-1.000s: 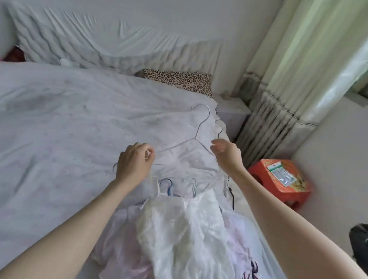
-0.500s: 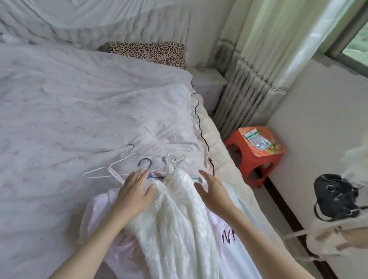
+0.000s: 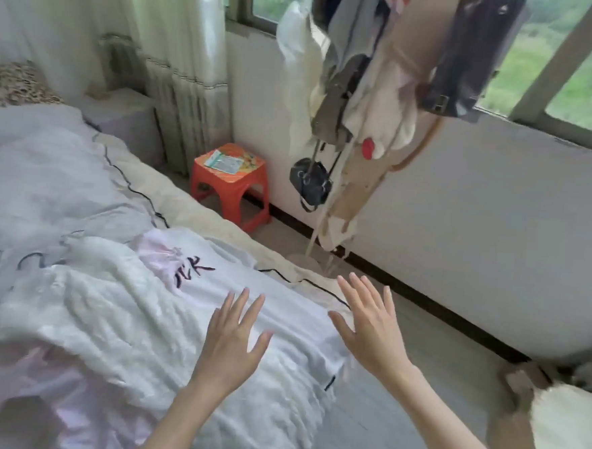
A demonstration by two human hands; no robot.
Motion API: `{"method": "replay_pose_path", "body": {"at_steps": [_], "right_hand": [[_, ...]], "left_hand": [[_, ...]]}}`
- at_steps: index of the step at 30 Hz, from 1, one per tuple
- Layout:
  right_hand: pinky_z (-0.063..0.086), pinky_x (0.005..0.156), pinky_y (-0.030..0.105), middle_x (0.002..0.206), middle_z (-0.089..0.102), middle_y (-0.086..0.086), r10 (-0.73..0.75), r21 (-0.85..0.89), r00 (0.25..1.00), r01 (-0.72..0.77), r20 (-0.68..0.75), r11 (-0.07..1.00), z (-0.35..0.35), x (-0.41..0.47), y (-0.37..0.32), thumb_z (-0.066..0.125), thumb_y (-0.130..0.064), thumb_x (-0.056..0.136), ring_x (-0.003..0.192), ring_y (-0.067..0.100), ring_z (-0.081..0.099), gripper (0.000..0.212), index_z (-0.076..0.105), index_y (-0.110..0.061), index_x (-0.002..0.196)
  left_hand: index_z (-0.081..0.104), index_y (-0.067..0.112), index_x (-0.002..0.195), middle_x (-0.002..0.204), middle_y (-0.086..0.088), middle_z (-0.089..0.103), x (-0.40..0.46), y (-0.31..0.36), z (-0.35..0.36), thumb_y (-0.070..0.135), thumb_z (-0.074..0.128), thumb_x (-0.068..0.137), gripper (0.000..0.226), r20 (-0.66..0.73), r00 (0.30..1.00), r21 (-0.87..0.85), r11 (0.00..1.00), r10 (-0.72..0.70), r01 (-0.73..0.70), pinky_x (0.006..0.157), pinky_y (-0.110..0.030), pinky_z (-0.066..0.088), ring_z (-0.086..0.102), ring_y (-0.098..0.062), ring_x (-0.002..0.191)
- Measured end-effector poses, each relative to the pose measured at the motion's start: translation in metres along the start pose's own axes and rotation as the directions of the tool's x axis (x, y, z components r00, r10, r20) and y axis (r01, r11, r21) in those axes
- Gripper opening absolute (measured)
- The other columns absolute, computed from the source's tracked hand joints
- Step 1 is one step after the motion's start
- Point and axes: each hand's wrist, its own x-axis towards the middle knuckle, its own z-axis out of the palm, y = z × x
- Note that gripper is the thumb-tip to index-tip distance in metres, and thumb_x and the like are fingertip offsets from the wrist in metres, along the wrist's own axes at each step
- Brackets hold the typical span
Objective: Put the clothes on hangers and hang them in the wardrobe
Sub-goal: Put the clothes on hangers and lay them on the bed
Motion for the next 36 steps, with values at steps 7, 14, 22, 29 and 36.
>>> {"method": "replay_pose_path", "body": {"at_steps": [7, 14, 22, 29, 36], "right_hand": [[0.026, 0.104, 0.053, 0.138, 0.049, 0.009, 0.476, 0.026, 0.875, -0.476, -0.089, 0.879, -0.051, -0.226, 0.166, 0.032, -0.052, 0.087, 0.129, 0.029, 0.044, 0.063, 0.047, -0.015, 0.135], [-0.002, 0.115, 0.042, 0.154, 0.020, 0.001, 0.803, 0.065, 0.538, -0.819, -0.256, 0.570, -0.117, -0.420, 0.258, 0.011, -0.063, 0.081, 0.144, 0.017, 0.011, 0.077, 0.021, -0.025, 0.147], [-0.004, 0.115, 0.039, 0.156, 0.013, -0.004, 0.935, 0.101, 0.182, -0.970, -0.303, 0.222, -0.150, -0.558, 0.295, -0.002, -0.067, 0.071, 0.144, 0.013, 0.005, 0.087, 0.014, -0.028, 0.148], [0.000, 0.114, 0.042, 0.154, 0.020, 0.001, 0.904, 0.062, 0.035, -0.996, -0.425, 0.068, -0.189, -0.612, 0.374, 0.003, -0.062, 0.078, 0.144, 0.017, 0.011, 0.081, 0.022, -0.024, 0.147], [0.025, 0.106, 0.050, 0.136, 0.050, 0.012, 0.845, -0.005, 0.039, -0.999, -0.533, 0.043, -0.241, -0.621, 0.473, 0.027, -0.045, 0.090, 0.130, 0.029, 0.042, 0.058, 0.048, -0.013, 0.134]], "left_hand": [[0.028, 0.025, 0.144, 0.153, -0.002, 0.020, -0.050, 0.224, 0.125, 0.061, 0.017, 0.078, 0.076, 0.243, 0.898, -0.116, 0.930, 0.367, -0.348, 0.113, -0.033, 0.006, 0.007, -0.024, 0.144], [0.045, 0.020, 0.134, 0.139, -0.012, 0.047, -0.116, 0.391, 0.218, 0.047, 0.038, 0.086, 0.056, 0.391, 0.530, -0.220, 0.636, 0.753, -0.740, 0.097, -0.051, 0.035, 0.041, -0.037, 0.128], [0.034, 0.023, 0.142, 0.148, -0.007, 0.033, -0.175, 0.517, 0.302, 0.059, 0.017, 0.087, 0.068, 0.534, 0.174, -0.357, 0.408, 0.827, -0.840, 0.106, -0.047, 0.033, 0.029, -0.034, 0.137], [0.014, 0.029, 0.147, 0.156, -0.002, 0.010, -0.180, 0.638, 0.369, 0.061, 0.001, 0.078, 0.077, 0.435, 0.003, -0.495, 0.242, 0.900, -0.835, 0.114, -0.036, 0.007, -0.001, -0.024, 0.144], [0.016, 0.027, 0.147, 0.156, 0.000, 0.011, -0.158, 0.769, 0.416, 0.062, -0.003, 0.072, 0.085, 0.373, -0.111, -0.549, 0.122, 0.921, -0.827, 0.113, -0.028, 0.003, 0.000, -0.019, 0.144]]}}
